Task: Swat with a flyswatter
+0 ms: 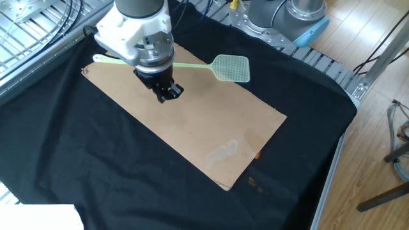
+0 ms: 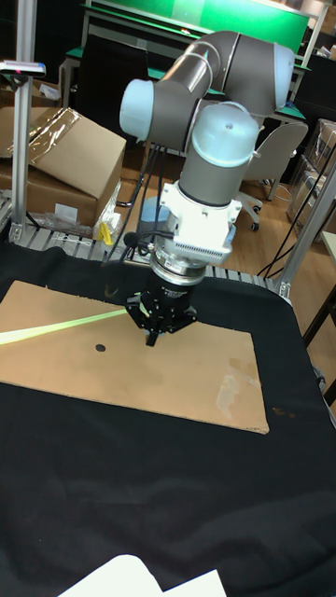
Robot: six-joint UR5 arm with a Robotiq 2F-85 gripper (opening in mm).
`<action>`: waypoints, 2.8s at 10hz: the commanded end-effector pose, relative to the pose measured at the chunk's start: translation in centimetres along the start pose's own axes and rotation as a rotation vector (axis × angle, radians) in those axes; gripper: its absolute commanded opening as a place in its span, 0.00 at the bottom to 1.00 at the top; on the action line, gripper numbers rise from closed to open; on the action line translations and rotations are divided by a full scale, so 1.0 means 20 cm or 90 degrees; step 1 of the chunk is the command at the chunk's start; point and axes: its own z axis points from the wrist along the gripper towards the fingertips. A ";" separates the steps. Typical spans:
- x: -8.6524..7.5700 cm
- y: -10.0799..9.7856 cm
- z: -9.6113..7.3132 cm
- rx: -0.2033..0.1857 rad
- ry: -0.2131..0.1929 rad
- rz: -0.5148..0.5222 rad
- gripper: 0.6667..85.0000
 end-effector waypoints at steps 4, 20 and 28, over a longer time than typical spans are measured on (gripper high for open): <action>-0.11 0.01 0.38 -0.037 -0.020 -0.166 0.29; -0.15 -0.17 0.50 0.041 -0.036 -0.189 0.01; -0.11 -0.47 0.46 0.042 -0.070 -0.209 0.30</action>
